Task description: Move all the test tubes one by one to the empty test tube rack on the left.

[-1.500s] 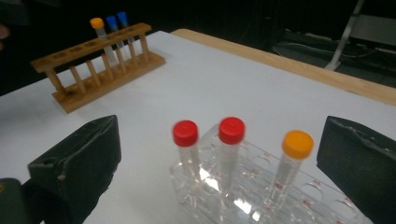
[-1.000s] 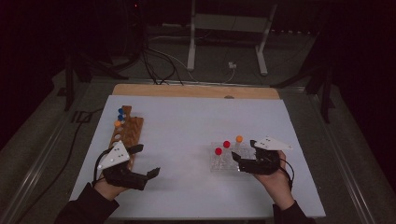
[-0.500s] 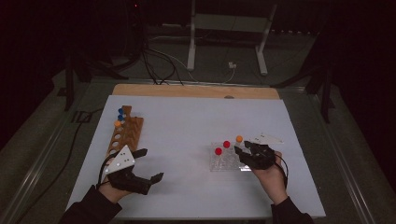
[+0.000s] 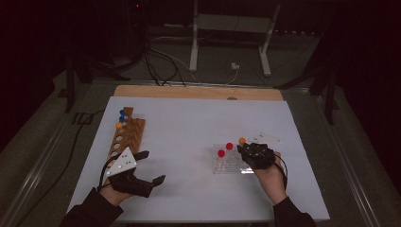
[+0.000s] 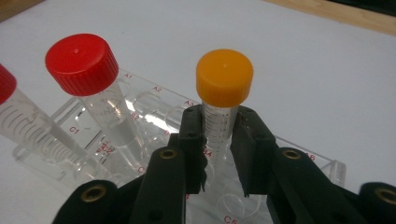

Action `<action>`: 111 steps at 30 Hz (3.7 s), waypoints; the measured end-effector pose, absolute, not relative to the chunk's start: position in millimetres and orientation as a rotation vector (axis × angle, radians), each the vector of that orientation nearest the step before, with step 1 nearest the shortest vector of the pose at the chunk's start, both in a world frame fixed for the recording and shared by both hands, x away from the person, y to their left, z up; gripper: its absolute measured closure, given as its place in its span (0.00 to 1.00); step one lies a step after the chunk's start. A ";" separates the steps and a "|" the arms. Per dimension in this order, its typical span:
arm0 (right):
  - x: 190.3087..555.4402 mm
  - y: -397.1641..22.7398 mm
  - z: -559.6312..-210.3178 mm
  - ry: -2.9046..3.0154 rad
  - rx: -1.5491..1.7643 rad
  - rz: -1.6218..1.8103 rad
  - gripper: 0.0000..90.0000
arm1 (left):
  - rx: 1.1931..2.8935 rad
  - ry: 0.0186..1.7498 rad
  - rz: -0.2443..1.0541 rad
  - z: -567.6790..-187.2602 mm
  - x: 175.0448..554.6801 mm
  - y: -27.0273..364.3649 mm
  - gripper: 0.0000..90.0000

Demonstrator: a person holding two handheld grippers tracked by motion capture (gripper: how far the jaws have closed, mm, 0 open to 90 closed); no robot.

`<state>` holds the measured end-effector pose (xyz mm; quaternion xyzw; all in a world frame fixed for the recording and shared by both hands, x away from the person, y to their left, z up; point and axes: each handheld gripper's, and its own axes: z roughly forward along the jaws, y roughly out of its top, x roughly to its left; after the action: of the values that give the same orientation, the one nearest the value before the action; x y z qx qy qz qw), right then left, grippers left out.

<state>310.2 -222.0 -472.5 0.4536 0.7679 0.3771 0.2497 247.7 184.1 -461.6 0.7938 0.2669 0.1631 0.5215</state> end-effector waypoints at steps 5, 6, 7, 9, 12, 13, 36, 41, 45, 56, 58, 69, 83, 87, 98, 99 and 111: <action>309.4 -222.2 -471.5 2.088 1.221 1.028 0.83 | 1.902 0.641 0.397 -461.7 248.0 184.3 0.02; 308.8 -222.3 -470.6 2.087 1.218 1.032 0.83 | 1.900 0.641 0.393 -461.6 248.1 184.6 0.02; 308.0 -222.2 -469.4 2.081 1.217 1.036 0.83 | 1.898 0.644 0.398 -461.5 248.2 184.8 0.02; 306.2 -223.2 -466.0 2.068 1.212 1.052 0.83 | 1.895 0.644 0.394 -461.1 248.2 185.4 0.02; 303.5 -225.3 -460.3 2.054 1.206 1.078 0.83 | 1.893 0.644 0.396 -460.5 248.2 185.8 0.02; 302.1 -225.7 -458.5 2.047 1.201 1.083 0.83 | 1.892 0.646 0.398 -460.4 248.2 185.8 0.02; 251.2 -229.7 -413.1 2.074 1.044 1.194 0.83 | 1.885 0.613 0.391 -453.4 245.1 184.4 0.02; 240.9 -214.3 -413.5 2.176 0.968 1.204 0.83 | 1.883 0.603 0.385 -451.3 243.4 183.1 0.02; 236.3 -200.6 -418.2 2.243 0.921 1.217 0.83 | 1.886 0.589 0.376 -449.4 242.5 181.3 0.02; 235.1 -169.7 -436.7 2.364 0.846 1.212 0.83 | 1.893 0.541 0.340 -442.0 238.4 167.7 0.02; 234.4 -162.6 -441.1 2.387 0.823 1.206 0.83 | 1.893 0.529 0.324 -440.6 237.5 162.9 0.03; 229.7 -133.9 -454.5 2.486 0.742 1.194 0.83 | 1.876 0.438 0.257 -435.5 232.0 133.7 0.16; 226.2 -125.5 -453.0 2.503 0.706 1.215 0.83 | 1.902 0.379 0.253 -438.5 236.2 102.5 0.52; 225.7 -125.2 -452.2 2.503 0.704 1.216 0.83 | 1.915 0.356 0.251 -439.8 236.6 96.2 0.59; 224.7 -125.4 -450.5 2.503 0.697 1.225 0.83 | 1.936 0.335 0.266 -442.9 237.5 86.2 0.77; 224.5 -125.3 -450.5 2.504 0.694 1.224 0.83 | 1.937 0.333 0.263 -443.2 238.0 86.1 0.77; 224.7 -125.3 -451.0 2.503 0.695 1.236 0.83 | 1.941 0.323 0.259 -442.5 239.2 86.8 0.80</action>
<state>224.7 -125.3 -451.0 0.2395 0.8625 0.4258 0.1323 239.2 86.8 -442.5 0.8189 0.1361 0.1093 0.5467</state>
